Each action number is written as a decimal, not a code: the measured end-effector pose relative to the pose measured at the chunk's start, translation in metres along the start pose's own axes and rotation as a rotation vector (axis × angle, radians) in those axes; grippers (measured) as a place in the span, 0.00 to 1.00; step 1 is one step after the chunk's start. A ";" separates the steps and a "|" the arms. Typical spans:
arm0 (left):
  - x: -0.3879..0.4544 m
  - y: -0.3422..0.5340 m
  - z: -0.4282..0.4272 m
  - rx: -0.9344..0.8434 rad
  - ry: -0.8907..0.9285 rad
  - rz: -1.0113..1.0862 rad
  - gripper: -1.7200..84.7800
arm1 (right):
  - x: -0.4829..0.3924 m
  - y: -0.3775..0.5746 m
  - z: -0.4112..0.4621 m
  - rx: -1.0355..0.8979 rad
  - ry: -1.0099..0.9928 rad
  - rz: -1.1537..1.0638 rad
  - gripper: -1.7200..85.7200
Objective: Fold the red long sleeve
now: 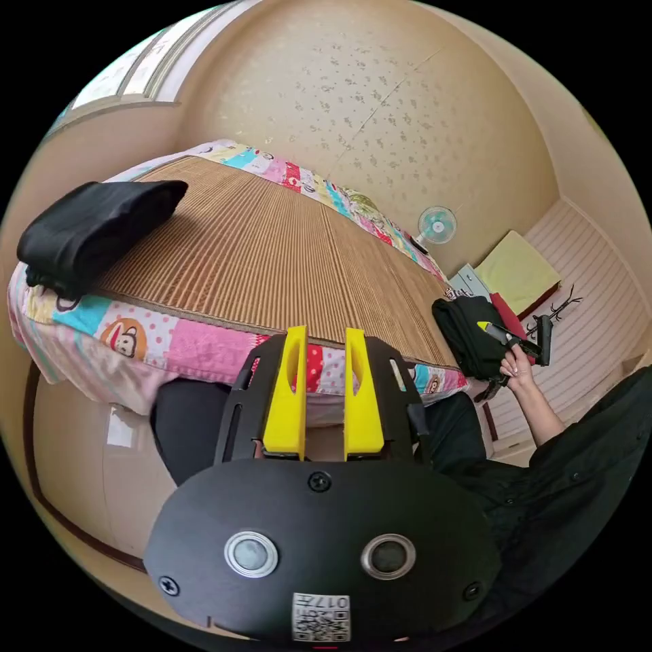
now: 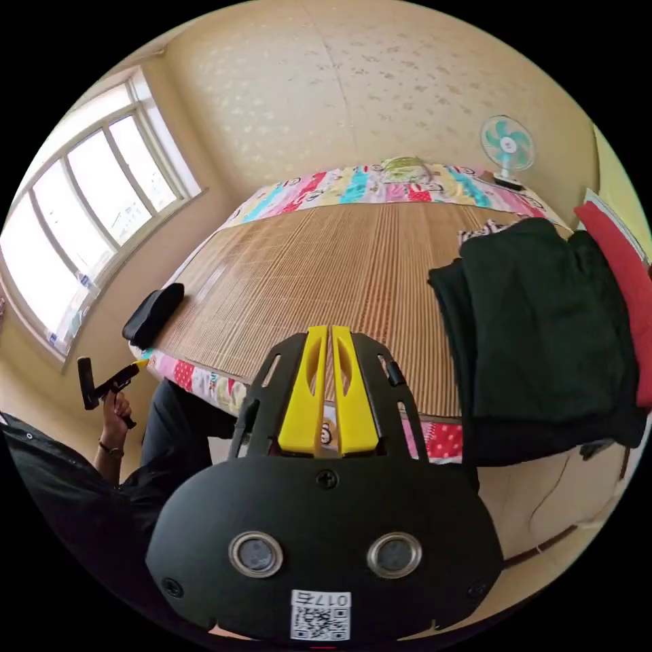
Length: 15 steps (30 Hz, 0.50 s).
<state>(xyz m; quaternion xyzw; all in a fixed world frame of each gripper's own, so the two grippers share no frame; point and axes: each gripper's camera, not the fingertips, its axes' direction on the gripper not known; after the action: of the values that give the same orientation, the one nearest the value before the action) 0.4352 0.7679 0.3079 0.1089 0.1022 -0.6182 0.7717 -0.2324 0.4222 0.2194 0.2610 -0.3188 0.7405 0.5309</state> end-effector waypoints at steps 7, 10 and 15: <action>0.080 -0.018 0.045 -0.078 0.087 0.110 0.12 | 0.132 0.067 -0.143 0.311 0.250 0.507 0.11; 0.102 -0.018 0.048 -0.086 0.047 0.130 0.12 | 0.167 0.089 -0.192 0.501 0.271 0.659 0.13; 0.113 -0.016 0.051 -0.081 0.017 0.110 0.12 | 0.220 0.103 -0.249 0.686 0.341 0.806 0.17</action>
<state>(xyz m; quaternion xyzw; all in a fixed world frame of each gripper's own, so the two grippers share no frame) 0.4448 0.6440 0.3226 0.0882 0.1273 -0.5692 0.8075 -0.4087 0.7212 0.1946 0.1529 -0.0437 0.9781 0.1340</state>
